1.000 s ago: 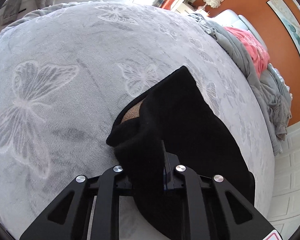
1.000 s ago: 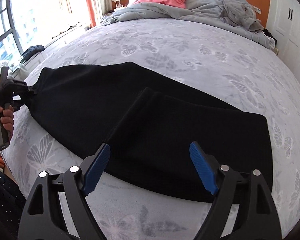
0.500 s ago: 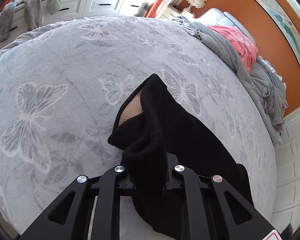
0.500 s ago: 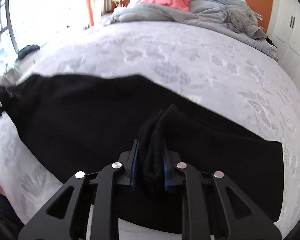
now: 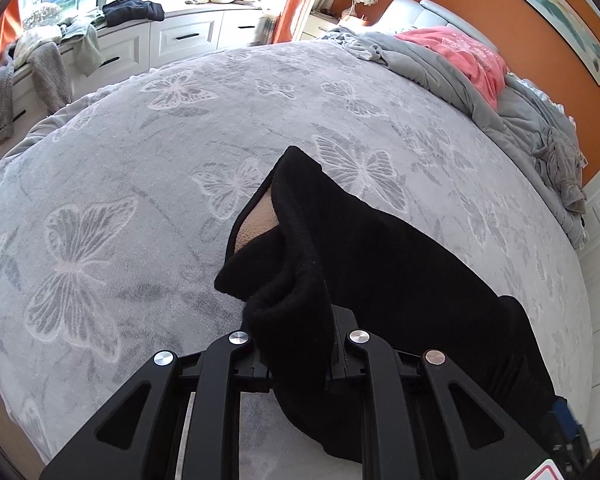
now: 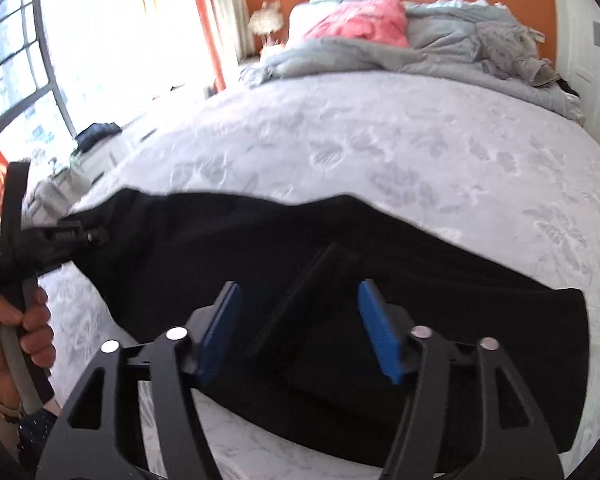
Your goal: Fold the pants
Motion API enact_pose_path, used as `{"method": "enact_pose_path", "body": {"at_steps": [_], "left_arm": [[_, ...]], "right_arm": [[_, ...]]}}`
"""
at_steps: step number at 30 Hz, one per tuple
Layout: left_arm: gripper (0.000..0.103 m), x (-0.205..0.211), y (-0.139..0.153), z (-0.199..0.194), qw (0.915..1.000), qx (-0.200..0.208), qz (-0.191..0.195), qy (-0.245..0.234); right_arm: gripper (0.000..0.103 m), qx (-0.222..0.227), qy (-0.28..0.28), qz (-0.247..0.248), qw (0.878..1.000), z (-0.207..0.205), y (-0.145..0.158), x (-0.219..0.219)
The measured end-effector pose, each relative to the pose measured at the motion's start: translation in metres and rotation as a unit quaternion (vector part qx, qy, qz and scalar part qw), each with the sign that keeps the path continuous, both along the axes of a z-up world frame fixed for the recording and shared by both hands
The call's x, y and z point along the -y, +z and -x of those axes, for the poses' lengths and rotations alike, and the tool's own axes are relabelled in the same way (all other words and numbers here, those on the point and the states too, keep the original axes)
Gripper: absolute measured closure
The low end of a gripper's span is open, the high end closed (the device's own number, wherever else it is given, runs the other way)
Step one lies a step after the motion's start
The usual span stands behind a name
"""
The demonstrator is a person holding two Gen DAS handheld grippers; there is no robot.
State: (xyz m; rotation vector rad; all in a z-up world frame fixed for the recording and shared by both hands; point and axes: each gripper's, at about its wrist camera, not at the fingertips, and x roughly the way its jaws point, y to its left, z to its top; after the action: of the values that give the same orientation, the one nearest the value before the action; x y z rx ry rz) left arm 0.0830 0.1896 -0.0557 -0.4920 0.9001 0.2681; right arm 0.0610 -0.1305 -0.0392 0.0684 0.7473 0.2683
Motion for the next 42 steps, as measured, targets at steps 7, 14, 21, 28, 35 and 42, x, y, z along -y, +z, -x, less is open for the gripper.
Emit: {"method": "enact_pose_path", "body": {"at_steps": [7,14,21,28,35,42], "left_arm": [[0.092,0.016,0.011,0.001,0.9997,0.010,-0.020,-0.006],[0.093,0.109,0.079,0.017,0.9900,0.110,-0.020,-0.085],[0.055,0.285,0.068,0.038,0.9459,0.116,-0.061,-0.296],[0.025,0.319,0.031,0.089,0.9058,0.140,-0.198,-0.348],[0.016,0.219,0.053,0.073,0.9427,0.140,-0.174,-0.248],[0.016,0.141,0.039,0.057,0.9695,0.076,-0.174,-0.155]], "right_arm": [[0.023,-0.016,-0.124,-0.047,0.991,0.006,0.010,0.097],[0.023,-0.044,-0.185,-0.118,0.975,0.022,0.009,0.182],[0.018,-0.037,-0.231,-0.117,0.965,0.039,0.008,0.229],[0.018,-0.071,-0.167,-0.123,0.976,0.029,-0.002,0.213],[0.017,-0.138,-0.062,-0.109,0.982,0.005,-0.034,0.136],[0.015,-0.189,-0.075,-0.171,0.964,-0.023,-0.070,0.107]]}}
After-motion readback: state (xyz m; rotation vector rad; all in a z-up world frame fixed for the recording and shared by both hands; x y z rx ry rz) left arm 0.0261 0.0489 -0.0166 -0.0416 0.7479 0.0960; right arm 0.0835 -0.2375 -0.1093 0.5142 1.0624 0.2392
